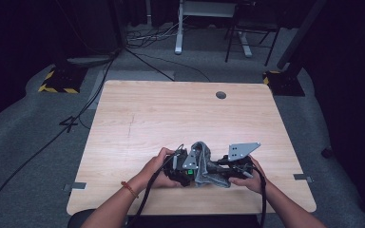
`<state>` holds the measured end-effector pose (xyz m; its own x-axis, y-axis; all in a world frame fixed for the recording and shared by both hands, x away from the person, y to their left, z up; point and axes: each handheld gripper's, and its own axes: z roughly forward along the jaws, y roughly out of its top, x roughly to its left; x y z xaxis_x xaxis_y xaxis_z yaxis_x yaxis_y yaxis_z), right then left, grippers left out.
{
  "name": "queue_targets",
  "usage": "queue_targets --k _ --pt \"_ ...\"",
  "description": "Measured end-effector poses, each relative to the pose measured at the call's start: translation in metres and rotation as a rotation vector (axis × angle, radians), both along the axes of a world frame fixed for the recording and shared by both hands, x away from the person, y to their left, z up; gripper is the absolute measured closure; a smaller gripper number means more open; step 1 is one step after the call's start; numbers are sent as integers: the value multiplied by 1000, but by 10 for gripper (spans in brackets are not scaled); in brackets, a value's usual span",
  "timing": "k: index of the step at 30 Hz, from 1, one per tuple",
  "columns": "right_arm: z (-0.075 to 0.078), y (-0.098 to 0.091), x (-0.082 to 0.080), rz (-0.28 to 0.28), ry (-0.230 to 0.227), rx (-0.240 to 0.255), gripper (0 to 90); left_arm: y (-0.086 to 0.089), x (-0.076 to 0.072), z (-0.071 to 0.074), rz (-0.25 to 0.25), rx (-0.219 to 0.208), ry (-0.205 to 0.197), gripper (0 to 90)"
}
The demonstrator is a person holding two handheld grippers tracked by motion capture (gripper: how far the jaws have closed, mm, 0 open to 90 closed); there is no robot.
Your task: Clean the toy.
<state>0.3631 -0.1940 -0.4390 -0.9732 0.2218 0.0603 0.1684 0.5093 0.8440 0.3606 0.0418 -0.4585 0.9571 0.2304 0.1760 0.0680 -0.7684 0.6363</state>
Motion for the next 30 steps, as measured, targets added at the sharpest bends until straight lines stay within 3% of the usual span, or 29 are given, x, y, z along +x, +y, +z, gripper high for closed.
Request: queue_targets --k 3,7,10,16,18,21,23,26,30 --pt "-1 -3 5 -40 -1 -14 790 5 2 5 15 -57 -4 333" --pt "-11 -6 13 -77 41 -68 790 9 0 13 -3 -145 -12 333" --pt "-16 -1 13 -57 58 -85 790 8 -2 15 -22 -159 -17 333" --pt "-13 3 6 -33 38 -69 791 2 -2 6 12 -58 -40 298" --pt "-11 1 5 -26 35 -42 792 1 1 4 32 -41 -24 279" --pt "-5 2 2 -11 18 -16 793 -5 -2 -2 -2 15 -32 330" --pt "-4 5 0 1 2 -35 792 -8 -4 -4 -21 40 -32 336" --pt "-8 6 0 0 8 -47 792 -8 -3 -4 -15 36 -30 337" --pt "-10 3 6 -36 18 -76 792 -1 -1 2 1 -25 -26 337"
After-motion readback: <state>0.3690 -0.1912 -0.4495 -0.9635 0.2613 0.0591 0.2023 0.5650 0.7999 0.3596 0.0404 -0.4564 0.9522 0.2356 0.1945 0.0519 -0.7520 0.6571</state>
